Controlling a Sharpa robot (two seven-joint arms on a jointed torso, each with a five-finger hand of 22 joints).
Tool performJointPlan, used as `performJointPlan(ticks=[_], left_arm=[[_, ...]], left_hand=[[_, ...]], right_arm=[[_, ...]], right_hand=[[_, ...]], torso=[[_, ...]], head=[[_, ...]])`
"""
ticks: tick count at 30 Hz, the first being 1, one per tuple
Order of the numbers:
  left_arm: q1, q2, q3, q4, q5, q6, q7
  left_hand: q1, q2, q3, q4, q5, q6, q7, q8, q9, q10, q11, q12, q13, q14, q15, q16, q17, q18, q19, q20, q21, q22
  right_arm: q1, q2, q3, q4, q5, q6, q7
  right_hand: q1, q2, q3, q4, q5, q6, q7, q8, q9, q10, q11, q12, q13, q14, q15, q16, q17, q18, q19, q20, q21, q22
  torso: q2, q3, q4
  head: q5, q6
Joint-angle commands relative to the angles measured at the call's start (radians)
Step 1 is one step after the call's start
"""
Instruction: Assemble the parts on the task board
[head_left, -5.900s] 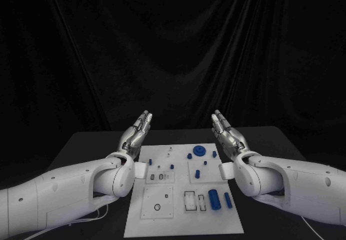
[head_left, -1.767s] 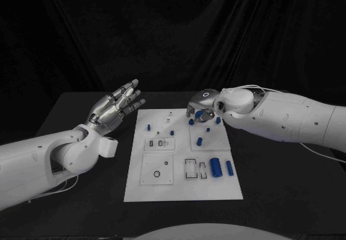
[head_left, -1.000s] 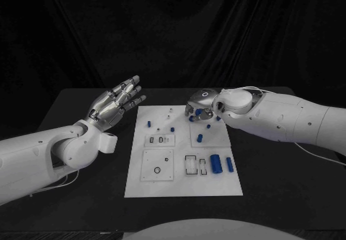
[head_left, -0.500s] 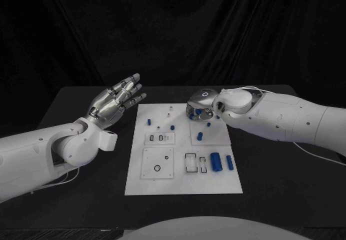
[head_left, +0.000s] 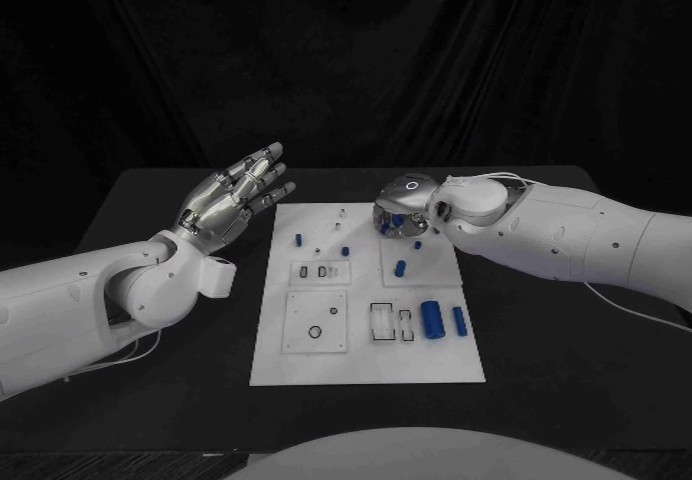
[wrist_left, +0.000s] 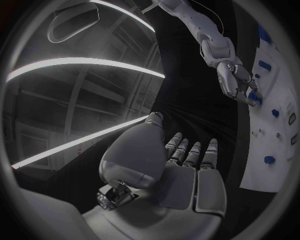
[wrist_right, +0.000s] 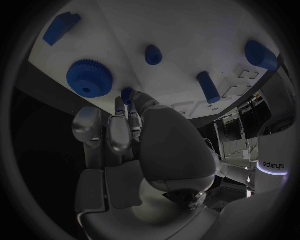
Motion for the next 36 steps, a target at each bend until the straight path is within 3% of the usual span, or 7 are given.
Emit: performJointPlan(ticks=[1, 6, 14, 20, 23, 28, 36], left_arm=[[0.002, 0.001, 0.001, 0.000, -0.002, 0.018, 0.065], [0.002, -0.004, 0.001, 0.002, -0.002, 0.015, 0.057], [0.002, -0.014, 0.001, 0.016, -0.002, -0.007, 0.055], [0.002, -0.021, 0.001, 0.023, -0.002, -0.016, 0.054], [0.002, -0.023, 0.001, 0.025, -0.002, -0.019, 0.055], [0.002, -0.024, 0.001, 0.028, -0.002, -0.025, 0.061], [0.003, -0.020, 0.001, 0.020, -0.001, -0.036, 0.076]], left_hand=[[0.013, 0.002, 0.008, 0.001, 0.008, 0.003, 0.006, 0.005, 0.001, 0.001, 0.007, 0.004, 0.001, 0.002, -0.005, 0.002, 0.001, 0.018, 0.000, 0.006, 0.004, 0.001], [0.016, 0.002, 0.010, 0.001, 0.011, 0.010, 0.010, 0.007, 0.002, 0.002, 0.007, 0.005, 0.001, 0.002, -0.005, 0.002, 0.001, 0.018, 0.000, 0.006, 0.004, 0.001], [0.018, -0.001, 0.010, 0.000, 0.011, 0.015, 0.011, 0.008, 0.003, 0.004, 0.007, 0.007, 0.001, 0.002, -0.006, 0.003, 0.001, 0.018, 0.001, 0.006, 0.005, 0.001], [0.018, -0.002, 0.010, 0.000, 0.011, 0.016, 0.011, 0.009, 0.003, 0.005, 0.007, 0.007, 0.002, 0.003, -0.006, 0.003, 0.001, 0.018, 0.001, 0.006, 0.005, 0.001], [0.019, -0.002, 0.010, 0.000, 0.011, 0.017, 0.011, 0.009, 0.003, 0.004, 0.007, 0.007, 0.002, 0.002, -0.007, 0.002, 0.001, 0.018, 0.001, 0.006, 0.005, 0.001], [0.019, -0.003, 0.010, 0.000, 0.011, 0.018, 0.011, 0.010, 0.003, 0.005, 0.005, 0.008, 0.002, 0.002, -0.007, 0.003, 0.001, 0.018, 0.001, 0.006, 0.005, 0.001], [0.024, -0.006, 0.013, 0.000, 0.013, 0.015, -0.003, 0.009, 0.002, -0.002, -0.007, 0.007, 0.000, 0.003, -0.005, 0.003, 0.001, 0.018, 0.000, 0.004, 0.004, 0.000]], right_arm=[[-0.003, -0.005, 0.000, 0.005, 0.017, -0.084, 0.026], [0.005, -0.014, 0.000, 0.021, 0.026, -0.113, 0.026], [0.052, -0.016, 0.000, 0.049, 0.052, -0.081, 0.008], [0.080, 0.003, 0.000, 0.048, 0.068, -0.049, 0.003], [0.092, 0.020, 0.000, 0.039, 0.072, -0.027, 0.003], [0.101, 0.051, 0.000, 0.013, 0.076, -0.007, 0.009], [0.104, 0.090, 0.000, -0.023, 0.126, 0.019, 0.019]], right_hand=[[0.015, 0.010, 0.005, -0.004, -0.008, 0.014, -0.001, 0.008, 0.011, 0.032, -0.017, 0.002, 0.001, -0.001, -0.006, 0.005, 0.001, -0.009, 0.005, -0.006, 0.006, 0.007], [0.014, 0.008, 0.005, -0.006, -0.012, 0.018, 0.002, 0.011, 0.017, 0.041, -0.015, 0.000, 0.000, 0.001, -0.005, 0.008, 0.006, -0.011, 0.009, -0.006, 0.011, 0.016], [0.013, 0.007, 0.010, -0.007, -0.018, 0.008, 0.004, 0.004, 0.021, 0.036, -0.012, -0.014, -0.005, 0.001, -0.003, 0.006, 0.003, -0.012, 0.010, -0.005, 0.012, 0.021], [0.011, 0.005, 0.015, -0.008, -0.021, -0.003, 0.008, -0.003, 0.024, 0.032, -0.007, -0.027, -0.010, -0.001, 0.000, 0.002, -0.001, -0.012, 0.007, -0.003, 0.010, 0.022], [0.010, 0.005, 0.015, -0.007, -0.025, -0.005, 0.009, -0.005, 0.025, 0.032, -0.006, -0.030, -0.011, -0.002, 0.000, 0.001, -0.003, -0.014, 0.011, -0.002, 0.016, 0.030], [0.007, 0.004, 0.019, -0.006, -0.036, -0.015, 0.010, -0.013, 0.027, 0.030, -0.005, -0.040, -0.015, -0.003, 0.002, 0.000, -0.004, -0.016, 0.014, 0.000, 0.023, 0.043], [0.006, 0.001, 0.023, -0.006, -0.046, -0.026, 0.014, -0.022, 0.027, 0.027, 0.000, -0.052, -0.019, -0.004, 0.005, 0.001, -0.002, -0.017, 0.015, 0.002, 0.025, 0.050]], torso=[[-0.001, -0.0003, -0.0006], [0.000, -0.0001, -0.0007], [0.000, -0.0002, -0.0006], [0.001, -0.0028, 0.0008], [0.003, -0.0046, 0.0033], [0.016, -0.0084, 0.0106], [0.038, -0.0121, 0.0224]], head=[[0.005, -0.005], [0.007, -0.005], [0.010, -0.006], [0.028, -0.012], [0.027, -0.010], [0.011, -0.008], [0.007, 0.003]])
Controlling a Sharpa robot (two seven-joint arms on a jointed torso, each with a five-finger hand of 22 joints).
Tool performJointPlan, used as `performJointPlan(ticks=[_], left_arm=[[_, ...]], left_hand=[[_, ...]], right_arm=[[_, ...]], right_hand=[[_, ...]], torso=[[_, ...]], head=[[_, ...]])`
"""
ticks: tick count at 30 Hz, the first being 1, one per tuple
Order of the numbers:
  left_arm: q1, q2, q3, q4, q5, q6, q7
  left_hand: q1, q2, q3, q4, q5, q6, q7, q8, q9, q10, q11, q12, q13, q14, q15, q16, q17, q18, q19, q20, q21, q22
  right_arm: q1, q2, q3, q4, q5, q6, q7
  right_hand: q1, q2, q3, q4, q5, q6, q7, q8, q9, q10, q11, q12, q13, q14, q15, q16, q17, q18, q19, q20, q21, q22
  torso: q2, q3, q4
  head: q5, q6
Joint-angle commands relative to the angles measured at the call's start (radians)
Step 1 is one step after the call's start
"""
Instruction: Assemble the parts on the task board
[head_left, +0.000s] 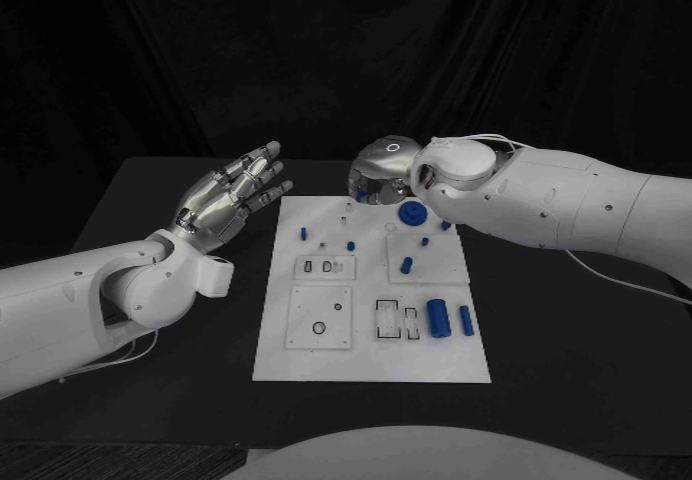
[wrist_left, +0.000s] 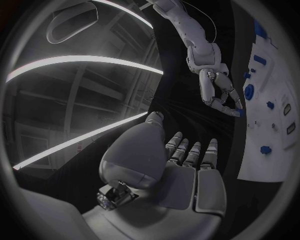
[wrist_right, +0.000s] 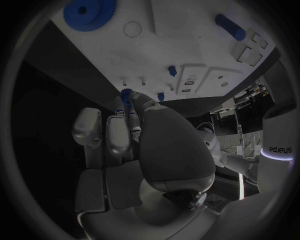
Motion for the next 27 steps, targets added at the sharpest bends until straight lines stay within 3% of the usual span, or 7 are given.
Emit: performJointPlan(ticks=[1, 7, 22, 27], left_arm=[[0.003, 0.003, 0.001, -0.003, -0.001, -0.015, 0.078], [0.003, 0.003, 0.001, -0.002, -0.001, -0.013, 0.082], [0.003, 0.003, 0.001, -0.007, -0.001, 0.004, 0.070], [0.003, 0.006, 0.001, -0.010, -0.001, 0.010, 0.067]], left_hand=[[0.013, -0.002, 0.008, 0.000, 0.006, -0.003, -0.011, 0.006, 0.000, -0.003, -0.010, 0.003, -0.001, 0.003, -0.003, 0.004, 0.001, 0.018, 0.001, 0.004, 0.005, 0.000], [0.015, -0.001, 0.011, 0.001, 0.008, 0.000, -0.014, 0.006, 0.001, -0.007, -0.016, 0.002, -0.001, 0.003, -0.001, 0.004, 0.001, 0.018, 0.001, 0.004, 0.005, 0.000], [0.020, 0.002, 0.016, 0.001, 0.010, 0.022, -0.007, 0.014, 0.004, -0.009, -0.012, 0.004, -0.001, 0.002, -0.001, 0.003, 0.001, 0.018, 0.001, 0.005, 0.005, 0.000], [0.021, 0.003, 0.018, 0.001, 0.011, 0.025, -0.005, 0.015, 0.004, -0.009, -0.011, 0.004, -0.001, 0.001, -0.002, 0.002, 0.001, 0.018, 0.000, 0.005, 0.004, 0.000]], right_arm=[[0.003, 0.015, 0.000, -0.016, 0.043, 0.041, 0.002], [0.003, 0.036, 0.000, -0.041, 0.053, 0.056, -0.003], [0.003, 0.045, 0.001, -0.057, 0.056, 0.013, -0.031], [0.003, 0.044, 0.001, -0.061, 0.056, -0.003, -0.037]], right_hand=[[-0.001, -0.004, 0.008, 0.001, -0.010, -0.009, 0.000, -0.006, 0.000, 0.009, -0.003, -0.006, -0.001, -0.004, 0.006, -0.004, 0.001, -0.018, 0.007, 0.003, 0.006, 0.001], [-0.001, -0.004, 0.010, 0.001, -0.012, -0.012, 0.002, -0.009, 0.000, 0.008, -0.001, -0.010, -0.002, -0.004, 0.007, -0.003, 0.003, -0.018, 0.006, 0.004, 0.006, 0.002], [0.005, -0.004, 0.020, -0.005, 0.004, -0.016, 0.006, -0.014, 0.003, 0.010, 0.004, -0.017, -0.003, -0.005, 0.010, -0.001, 0.005, -0.018, 0.004, 0.007, 0.006, 0.006], [0.008, -0.004, 0.023, -0.008, 0.010, -0.016, 0.007, -0.016, 0.004, 0.009, 0.005, -0.020, -0.003, -0.005, 0.011, -0.001, 0.006, -0.018, 0.003, 0.007, 0.006, 0.006]], torso=[[0.015, -0.0028, 0.0090], [0.025, -0.0080, 0.0157], [0.042, -0.0197, 0.0335], [0.042, -0.0208, 0.0347]], head=[[-0.001, 0.009], [-0.004, 0.020], [-0.025, 0.045], [-0.028, 0.047]])
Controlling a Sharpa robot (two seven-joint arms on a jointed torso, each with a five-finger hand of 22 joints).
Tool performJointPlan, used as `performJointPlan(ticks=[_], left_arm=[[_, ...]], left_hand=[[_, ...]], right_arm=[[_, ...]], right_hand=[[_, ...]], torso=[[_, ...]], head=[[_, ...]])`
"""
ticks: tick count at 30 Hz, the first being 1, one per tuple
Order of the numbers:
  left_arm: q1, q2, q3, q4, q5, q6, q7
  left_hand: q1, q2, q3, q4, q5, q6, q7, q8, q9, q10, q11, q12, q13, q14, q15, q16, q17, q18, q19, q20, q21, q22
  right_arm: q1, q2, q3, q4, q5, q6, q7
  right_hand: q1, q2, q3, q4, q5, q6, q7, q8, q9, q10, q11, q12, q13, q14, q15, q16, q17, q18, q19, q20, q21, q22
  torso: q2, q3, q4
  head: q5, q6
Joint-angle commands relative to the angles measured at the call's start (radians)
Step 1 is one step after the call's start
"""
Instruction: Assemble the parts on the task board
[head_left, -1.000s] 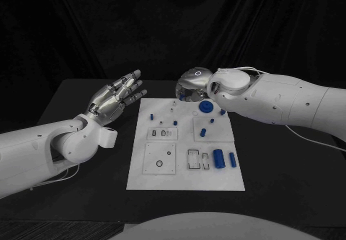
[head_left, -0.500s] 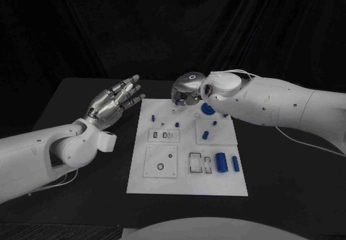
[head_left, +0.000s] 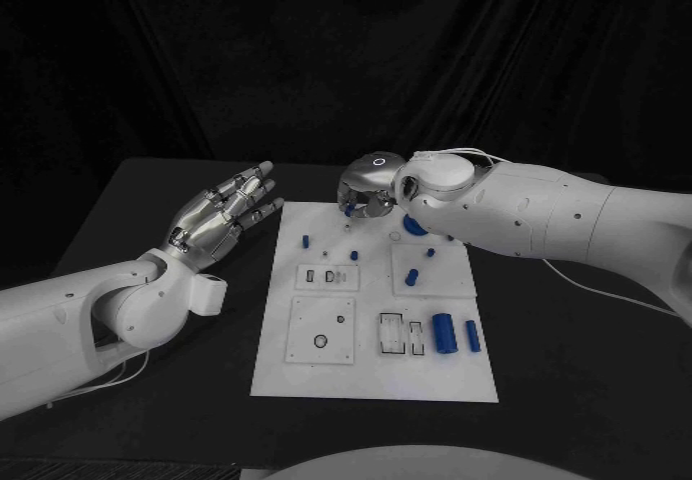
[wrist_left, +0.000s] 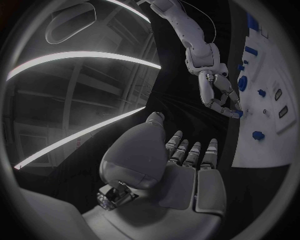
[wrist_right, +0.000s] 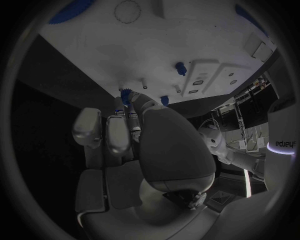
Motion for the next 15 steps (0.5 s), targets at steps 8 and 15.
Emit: performJointPlan(ticks=[8, 15], left_arm=[[0.002, 0.006, 0.001, -0.007, -0.001, 0.025, 0.056], [0.002, 0.010, 0.001, -0.011, -0.002, 0.031, 0.050]], left_hand=[[0.013, 0.003, 0.011, 0.000, 0.008, 0.013, 0.003, 0.008, 0.002, -0.001, 0.001, 0.004, -0.001, 0.001, -0.002, 0.002, 0.001, 0.017, -0.001, 0.005, 0.003, -0.001], [0.014, 0.004, 0.013, -0.001, 0.009, 0.015, 0.004, 0.009, 0.002, -0.001, 0.002, 0.004, -0.001, 0.001, -0.002, 0.002, 0.001, 0.017, -0.001, 0.005, 0.003, -0.001]], right_arm=[[0.000, -0.001, 0.001, -0.006, -0.030, -0.037, -0.032], [-0.001, -0.005, 0.001, -0.008, -0.038, -0.035, -0.042]], right_hand=[[0.008, -0.005, 0.008, -0.002, 0.006, -0.005, 0.003, -0.006, 0.002, 0.002, 0.004, -0.008, 0.000, -0.002, 0.008, 0.000, 0.000, -0.018, -0.001, 0.004, 0.006, 0.001], [0.008, -0.004, 0.009, -0.002, 0.006, -0.006, 0.003, -0.007, 0.002, 0.002, 0.004, -0.009, 0.000, -0.003, 0.008, 0.000, 0.000, -0.018, -0.001, 0.005, 0.006, 0.002]], torso=[[-0.002, -0.0004, -0.0023], [-0.004, -0.0009, -0.0019]], head=[[0.002, -0.002], [0.002, -0.008]])
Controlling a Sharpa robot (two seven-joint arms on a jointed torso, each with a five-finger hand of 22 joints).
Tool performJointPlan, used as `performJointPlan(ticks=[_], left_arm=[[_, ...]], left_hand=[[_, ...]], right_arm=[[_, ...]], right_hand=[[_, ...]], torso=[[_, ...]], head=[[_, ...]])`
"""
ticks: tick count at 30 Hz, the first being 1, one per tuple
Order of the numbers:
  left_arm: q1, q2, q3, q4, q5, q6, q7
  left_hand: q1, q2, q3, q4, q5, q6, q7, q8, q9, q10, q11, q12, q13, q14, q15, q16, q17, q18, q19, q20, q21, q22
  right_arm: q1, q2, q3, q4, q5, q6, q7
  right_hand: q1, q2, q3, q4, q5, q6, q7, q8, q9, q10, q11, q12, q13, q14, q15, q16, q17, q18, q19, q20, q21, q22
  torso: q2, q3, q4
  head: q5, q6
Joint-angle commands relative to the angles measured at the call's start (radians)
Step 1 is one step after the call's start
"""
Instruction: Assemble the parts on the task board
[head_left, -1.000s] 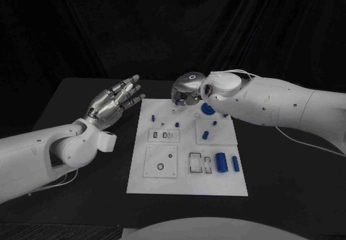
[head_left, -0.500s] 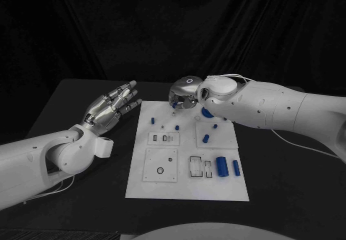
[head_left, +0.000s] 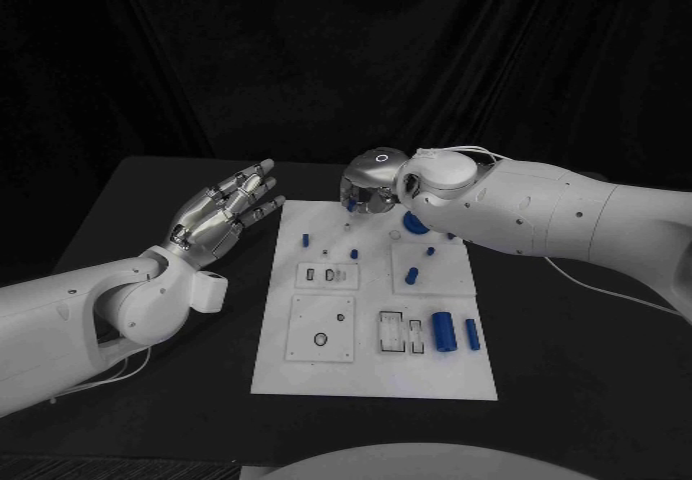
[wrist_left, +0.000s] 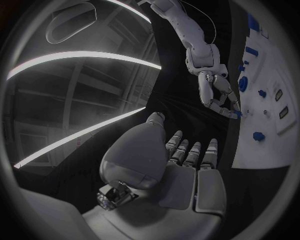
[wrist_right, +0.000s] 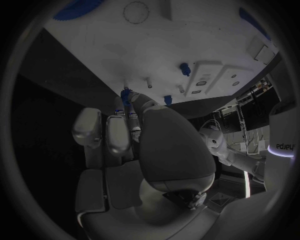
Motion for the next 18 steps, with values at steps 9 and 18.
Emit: performJointPlan(ticks=[9, 18], left_arm=[[0.002, 0.007, 0.001, -0.008, -0.002, 0.027, 0.043], [0.002, 0.010, 0.001, -0.013, -0.002, 0.032, 0.040]], left_hand=[[0.010, 0.000, 0.008, -0.001, 0.005, 0.007, 0.000, 0.005, 0.001, -0.001, 0.002, 0.004, -0.001, 0.001, -0.002, 0.002, 0.001, 0.017, -0.001, 0.005, 0.003, -0.001], [0.011, 0.001, 0.009, -0.001, 0.006, 0.007, 0.001, 0.006, 0.001, -0.002, 0.003, 0.004, -0.001, 0.001, -0.001, 0.002, 0.001, 0.017, -0.001, 0.006, 0.004, -0.001]], right_arm=[[-0.003, -0.011, 0.001, -0.003, -0.024, -0.007, -0.039], [-0.014, -0.005, 0.001, -0.015, -0.025, 0.004, -0.038]], right_hand=[[0.005, -0.005, 0.008, 0.000, 0.003, -0.011, 0.004, -0.010, 0.002, -0.003, 0.004, -0.008, 0.000, -0.002, 0.007, -0.001, -0.002, -0.018, -0.001, 0.006, 0.008, 0.005], [0.003, -0.005, 0.011, 0.000, 0.002, -0.017, 0.005, -0.016, 0.002, -0.009, 0.005, -0.013, -0.001, -0.005, 0.008, -0.004, -0.006, -0.018, -0.003, 0.007, 0.007, 0.007]], torso=[[-0.001, -0.0001, 0.0012], [-0.001, -0.0011, 0.0014]], head=[[-0.002, -0.005], [-0.004, -0.007]])
